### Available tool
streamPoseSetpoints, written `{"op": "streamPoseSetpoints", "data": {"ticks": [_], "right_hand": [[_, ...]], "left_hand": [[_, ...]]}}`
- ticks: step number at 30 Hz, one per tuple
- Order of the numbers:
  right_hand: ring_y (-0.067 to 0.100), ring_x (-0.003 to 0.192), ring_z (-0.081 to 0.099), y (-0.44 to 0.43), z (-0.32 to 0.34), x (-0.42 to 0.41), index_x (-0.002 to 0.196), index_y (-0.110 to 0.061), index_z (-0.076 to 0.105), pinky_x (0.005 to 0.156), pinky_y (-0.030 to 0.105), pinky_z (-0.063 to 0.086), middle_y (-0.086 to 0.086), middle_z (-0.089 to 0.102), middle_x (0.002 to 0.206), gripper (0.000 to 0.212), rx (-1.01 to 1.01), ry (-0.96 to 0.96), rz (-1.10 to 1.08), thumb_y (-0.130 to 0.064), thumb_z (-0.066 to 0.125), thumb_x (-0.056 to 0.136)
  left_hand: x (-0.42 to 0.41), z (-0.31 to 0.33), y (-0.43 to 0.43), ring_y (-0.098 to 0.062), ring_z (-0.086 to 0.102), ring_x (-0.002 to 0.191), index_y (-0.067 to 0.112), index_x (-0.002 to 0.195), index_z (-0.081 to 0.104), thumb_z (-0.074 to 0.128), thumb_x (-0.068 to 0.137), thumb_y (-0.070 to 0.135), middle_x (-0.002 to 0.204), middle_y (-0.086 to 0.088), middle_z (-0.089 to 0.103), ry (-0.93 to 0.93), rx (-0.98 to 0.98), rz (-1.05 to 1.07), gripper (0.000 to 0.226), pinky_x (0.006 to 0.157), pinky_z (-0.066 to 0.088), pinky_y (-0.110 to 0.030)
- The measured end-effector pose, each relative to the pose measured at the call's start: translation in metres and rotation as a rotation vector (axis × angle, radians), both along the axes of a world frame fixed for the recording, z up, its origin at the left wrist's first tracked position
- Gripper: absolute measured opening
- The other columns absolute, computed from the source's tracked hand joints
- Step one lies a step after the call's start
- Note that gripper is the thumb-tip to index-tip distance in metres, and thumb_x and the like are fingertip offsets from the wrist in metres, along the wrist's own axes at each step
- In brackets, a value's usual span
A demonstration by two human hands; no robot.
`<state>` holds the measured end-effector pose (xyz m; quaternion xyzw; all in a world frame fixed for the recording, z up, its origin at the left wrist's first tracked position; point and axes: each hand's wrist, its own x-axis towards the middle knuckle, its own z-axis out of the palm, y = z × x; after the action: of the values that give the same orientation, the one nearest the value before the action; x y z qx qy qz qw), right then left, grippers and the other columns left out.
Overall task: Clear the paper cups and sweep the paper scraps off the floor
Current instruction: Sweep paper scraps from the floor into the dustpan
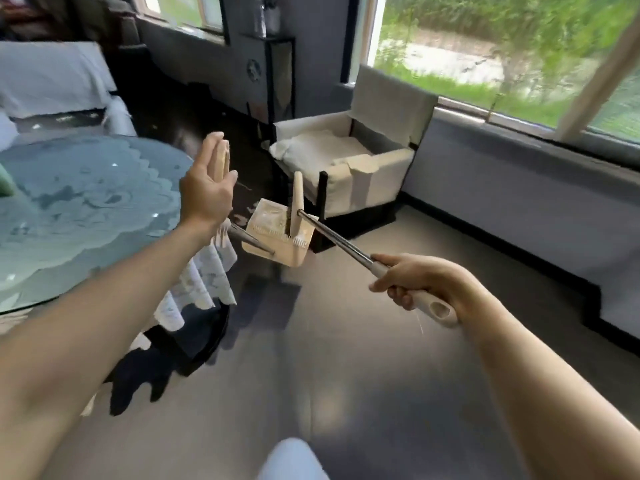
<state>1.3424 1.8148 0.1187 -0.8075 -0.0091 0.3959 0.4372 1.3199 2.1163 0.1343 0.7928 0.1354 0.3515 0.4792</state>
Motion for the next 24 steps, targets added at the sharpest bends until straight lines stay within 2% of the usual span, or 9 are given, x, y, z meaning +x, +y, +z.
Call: {"op": "streamPoseSetpoints", "data": {"ticks": [2, 5, 9, 11, 14, 17, 20, 24], "right_hand": [[0.006, 0.038, 0.036, 0.024, 0.004, 0.061, 0.145, -0.031, 0.036, 0.034, 0.016, 0.033, 0.003, 0.038, 0.057, 0.063, -0.015, -0.015, 0.069, -0.001, 0.056, 0.093], [0.007, 0.042, 0.036, 0.069, 0.004, 0.155, 0.149, -0.034, 0.031, 0.035, 0.017, 0.034, 0.004, 0.04, 0.06, 0.071, -0.036, -0.038, 0.15, 0.0, 0.057, 0.092], [0.007, 0.035, 0.038, 0.146, -0.005, 0.292, 0.149, -0.034, 0.031, 0.034, 0.018, 0.034, 0.002, 0.043, 0.054, 0.071, -0.089, -0.09, 0.297, -0.002, 0.058, 0.091], [0.008, 0.032, 0.038, 0.19, -0.006, 0.363, 0.148, -0.034, 0.031, 0.034, 0.018, 0.034, 0.002, 0.045, 0.051, 0.071, -0.108, -0.114, 0.342, -0.003, 0.058, 0.091], [0.008, 0.03, 0.035, 0.253, 0.008, 0.454, 0.142, -0.026, 0.038, 0.032, 0.016, 0.032, 0.003, 0.04, 0.05, 0.058, -0.054, -0.124, 0.399, -0.001, 0.054, 0.093], [0.008, 0.028, 0.033, 0.321, 0.018, 0.545, 0.136, -0.02, 0.043, 0.031, 0.014, 0.03, 0.002, 0.037, 0.045, 0.05, -0.033, -0.161, 0.45, 0.003, 0.052, 0.093], [0.01, 0.029, 0.035, 0.395, 0.01, 0.635, 0.147, -0.025, 0.031, 0.034, 0.015, 0.033, 0.003, 0.038, 0.045, 0.064, -0.045, -0.141, 0.468, 0.0, 0.054, 0.093], [0.008, 0.029, 0.035, 0.5, 0.003, 0.755, 0.15, -0.026, 0.025, 0.035, 0.015, 0.033, 0.002, 0.038, 0.046, 0.068, -0.048, -0.102, 0.501, -0.001, 0.054, 0.094]], "left_hand": [[0.047, -0.001, 0.021, 0.002, 0.048, 0.112, 0.025, 0.14, 0.046, 0.059, 0.088, 0.006, 0.127, 0.016, 0.052, 0.019, 0.05, 0.067, 0.057, 0.092, 0.033, -0.003], [0.122, -0.003, 0.065, -0.005, 0.05, 0.121, 0.026, 0.141, 0.046, 0.059, 0.089, 0.008, 0.136, 0.009, 0.054, 0.043, 0.081, 0.08, 0.057, 0.105, 0.037, -0.019], [0.236, -0.017, 0.144, -0.003, 0.048, 0.128, 0.029, 0.138, 0.048, 0.058, 0.081, 0.015, 0.137, 0.012, 0.054, 0.017, -0.016, 0.047, 0.06, 0.112, 0.037, -0.037], [0.294, -0.017, 0.187, -0.001, 0.046, 0.129, 0.026, 0.14, 0.048, 0.059, 0.082, 0.011, 0.137, 0.017, 0.051, -0.001, -0.016, 0.101, 0.06, 0.114, 0.033, -0.031], [0.373, 0.003, 0.245, 0.002, 0.043, 0.125, 0.018, 0.141, 0.046, 0.058, 0.087, 0.001, 0.137, 0.017, 0.046, -0.024, 0.085, 0.237, 0.058, 0.108, 0.028, -0.009], [0.457, 0.021, 0.303, -0.008, 0.046, 0.129, 0.02, 0.142, 0.045, 0.058, 0.088, 0.002, 0.142, 0.007, 0.05, 0.004, 0.143, 0.284, 0.059, 0.108, 0.03, -0.015], [0.535, 0.022, 0.363, -0.011, 0.045, 0.131, 0.018, 0.143, 0.045, 0.059, 0.088, 0.003, 0.143, 0.005, 0.05, -0.015, 0.156, 0.355, 0.059, 0.107, 0.028, -0.013], [0.644, 0.01, 0.45, -0.01, 0.043, 0.132, 0.021, 0.143, 0.044, 0.057, 0.09, 0.005, 0.143, 0.007, 0.049, 0.004, 0.202, 0.402, 0.057, 0.108, 0.029, -0.016]]}}
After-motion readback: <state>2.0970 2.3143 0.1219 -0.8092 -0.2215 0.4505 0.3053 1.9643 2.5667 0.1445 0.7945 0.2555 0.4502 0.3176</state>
